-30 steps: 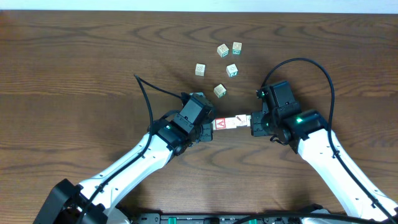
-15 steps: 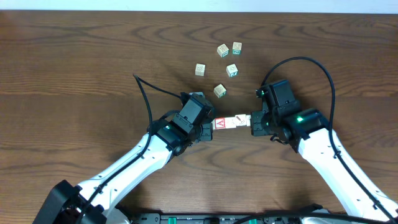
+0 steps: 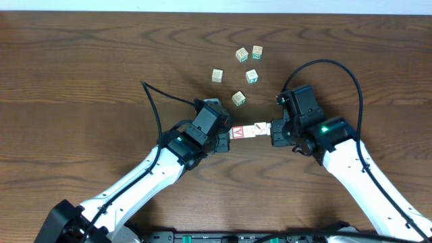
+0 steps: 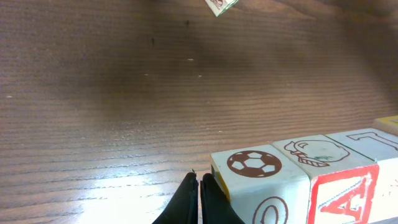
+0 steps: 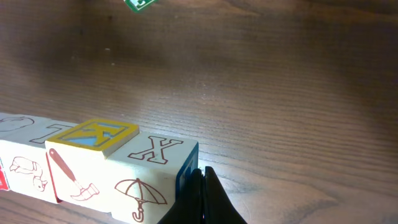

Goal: Lift 5 blocks

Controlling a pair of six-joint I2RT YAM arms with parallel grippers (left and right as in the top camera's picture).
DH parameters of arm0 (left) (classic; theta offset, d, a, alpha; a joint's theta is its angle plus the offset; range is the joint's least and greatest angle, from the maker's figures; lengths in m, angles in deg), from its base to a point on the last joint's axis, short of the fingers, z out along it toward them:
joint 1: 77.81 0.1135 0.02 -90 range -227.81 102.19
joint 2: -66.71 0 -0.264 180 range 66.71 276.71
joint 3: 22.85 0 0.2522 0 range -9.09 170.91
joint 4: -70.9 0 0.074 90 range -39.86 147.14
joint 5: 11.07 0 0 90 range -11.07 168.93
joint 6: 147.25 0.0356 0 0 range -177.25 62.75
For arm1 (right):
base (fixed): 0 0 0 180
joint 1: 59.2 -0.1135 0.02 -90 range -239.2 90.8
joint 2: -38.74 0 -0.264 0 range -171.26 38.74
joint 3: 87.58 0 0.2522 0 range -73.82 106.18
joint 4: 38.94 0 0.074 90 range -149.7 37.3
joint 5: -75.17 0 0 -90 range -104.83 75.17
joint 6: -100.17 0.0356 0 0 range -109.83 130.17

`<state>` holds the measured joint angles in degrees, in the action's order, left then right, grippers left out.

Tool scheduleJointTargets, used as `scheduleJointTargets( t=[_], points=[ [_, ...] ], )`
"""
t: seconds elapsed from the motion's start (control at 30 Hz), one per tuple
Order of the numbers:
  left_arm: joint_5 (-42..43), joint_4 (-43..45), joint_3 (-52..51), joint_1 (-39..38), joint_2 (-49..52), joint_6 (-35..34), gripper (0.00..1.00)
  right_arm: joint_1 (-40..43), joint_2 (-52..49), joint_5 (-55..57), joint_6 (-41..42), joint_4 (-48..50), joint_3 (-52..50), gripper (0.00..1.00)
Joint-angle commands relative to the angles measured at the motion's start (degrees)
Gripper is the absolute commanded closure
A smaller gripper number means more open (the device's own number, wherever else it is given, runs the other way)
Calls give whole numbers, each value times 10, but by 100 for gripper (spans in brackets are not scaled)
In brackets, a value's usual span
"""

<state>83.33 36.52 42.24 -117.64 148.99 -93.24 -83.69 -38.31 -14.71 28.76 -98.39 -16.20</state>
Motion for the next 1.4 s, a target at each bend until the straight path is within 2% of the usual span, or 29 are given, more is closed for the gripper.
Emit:
scheduleJointTargets(
  t=[0.0, 1.37],
  points=[
    [114, 33, 45, -27, -21, 10, 93, -49, 8, -185, -2, 15, 35, 99],
    [110, 27, 57, -27, -49, 10, 93, -49, 11, -182, -2, -3, 46, 99]
  ],
)
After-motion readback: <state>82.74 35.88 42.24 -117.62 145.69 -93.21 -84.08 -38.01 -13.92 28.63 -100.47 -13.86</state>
